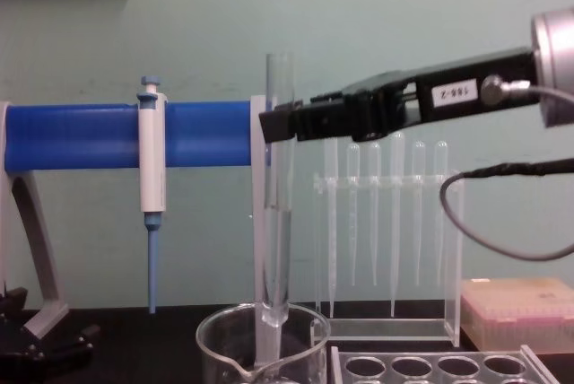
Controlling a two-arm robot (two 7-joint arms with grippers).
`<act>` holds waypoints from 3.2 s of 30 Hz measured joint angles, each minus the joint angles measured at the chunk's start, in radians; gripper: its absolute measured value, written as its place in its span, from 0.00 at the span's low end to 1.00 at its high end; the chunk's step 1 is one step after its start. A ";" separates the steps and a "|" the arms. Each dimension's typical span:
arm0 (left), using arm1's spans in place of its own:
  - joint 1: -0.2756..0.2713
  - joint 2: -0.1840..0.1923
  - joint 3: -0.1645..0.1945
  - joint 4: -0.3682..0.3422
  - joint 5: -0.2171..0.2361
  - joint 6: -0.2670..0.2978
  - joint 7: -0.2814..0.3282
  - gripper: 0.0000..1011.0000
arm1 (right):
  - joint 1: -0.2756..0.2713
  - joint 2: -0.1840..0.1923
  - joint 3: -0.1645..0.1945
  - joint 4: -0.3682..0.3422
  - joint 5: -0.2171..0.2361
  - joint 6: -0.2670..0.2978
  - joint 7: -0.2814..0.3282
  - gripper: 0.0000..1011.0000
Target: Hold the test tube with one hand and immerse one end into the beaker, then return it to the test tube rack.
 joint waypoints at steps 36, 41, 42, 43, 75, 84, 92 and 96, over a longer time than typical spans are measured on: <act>0.000 0.000 0.000 0.000 0.000 0.000 0.000 0.99 | -0.069 -0.107 -0.031 0.195 -0.138 -0.151 0.049 0.24; 0.000 0.000 0.000 0.000 0.000 0.000 0.000 0.99 | -0.083 -0.108 -0.025 0.200 -0.145 -0.151 0.051 0.24; 0.000 0.000 0.000 0.000 0.000 0.000 0.000 0.99 | -0.085 -0.109 -0.024 0.201 -0.147 -0.151 0.051 0.24; 0.000 0.000 0.000 0.000 0.000 0.000 0.000 0.99 | -0.086 -0.109 -0.023 0.201 -0.148 -0.151 0.051 0.24; 0.000 0.000 0.000 0.000 0.000 0.000 0.000 0.99 | -0.124 -0.128 -0.001 0.233 -0.165 -0.160 0.063 0.24; 0.000 0.000 0.000 0.000 0.000 0.000 0.000 0.99 | -0.132 -0.130 -0.001 0.232 -0.167 -0.160 0.066 0.24; 0.000 0.000 0.000 0.000 0.000 0.000 0.000 0.99 | -0.134 -0.129 -0.003 0.229 -0.170 -0.160 0.067 0.24; 0.000 0.000 0.000 0.000 0.000 0.000 0.000 0.99 | -0.134 -0.129 -0.003 0.229 -0.170 -0.159 0.067 0.24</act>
